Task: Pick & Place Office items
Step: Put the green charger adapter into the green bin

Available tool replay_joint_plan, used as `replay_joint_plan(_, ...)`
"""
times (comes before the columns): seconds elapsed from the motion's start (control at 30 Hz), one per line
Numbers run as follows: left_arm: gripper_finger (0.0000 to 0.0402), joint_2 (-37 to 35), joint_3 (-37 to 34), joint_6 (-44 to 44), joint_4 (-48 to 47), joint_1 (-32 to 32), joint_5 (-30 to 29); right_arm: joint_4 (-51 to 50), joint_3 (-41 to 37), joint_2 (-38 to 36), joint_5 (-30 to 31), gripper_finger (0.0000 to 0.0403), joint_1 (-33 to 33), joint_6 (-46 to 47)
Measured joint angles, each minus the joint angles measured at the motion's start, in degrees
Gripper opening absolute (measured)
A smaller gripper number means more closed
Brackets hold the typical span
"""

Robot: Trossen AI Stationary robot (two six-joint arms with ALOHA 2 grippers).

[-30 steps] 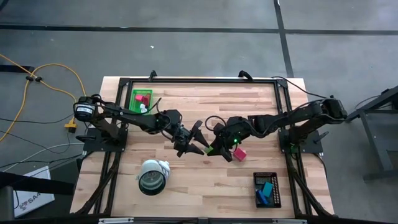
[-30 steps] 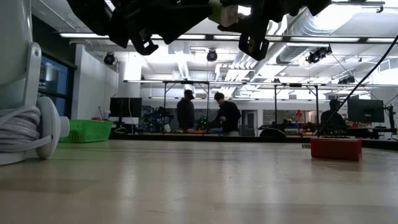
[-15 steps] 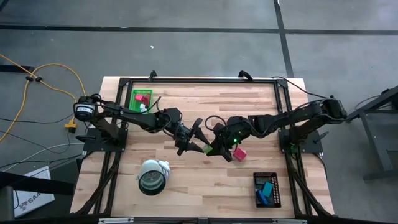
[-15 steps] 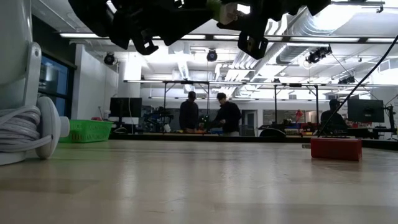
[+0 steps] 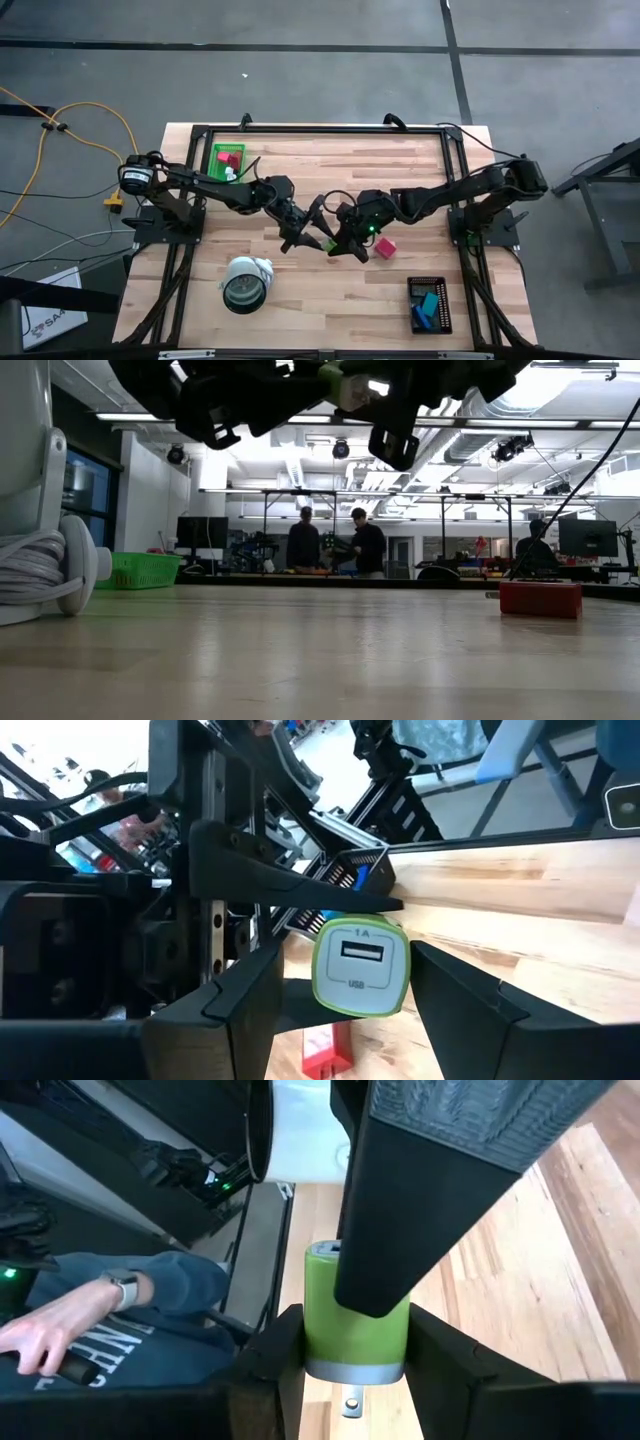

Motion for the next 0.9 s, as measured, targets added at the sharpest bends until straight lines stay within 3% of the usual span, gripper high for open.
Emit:
replay_joint_plan(0.4, 0.0203, 0.0, 0.1, -0.3, -1.3, -0.3, 3.6, -0.6, 0.0, 0.0, 0.0, 0.0126, 0.0, -0.2)
replay_joint_plan(0.9, 0.0195, 0.0, 0.1, -0.3, -1.5, -0.3, 3.3, -0.6, 0.0, 0.0, 0.0, 0.0124, 0.0, -1.2)
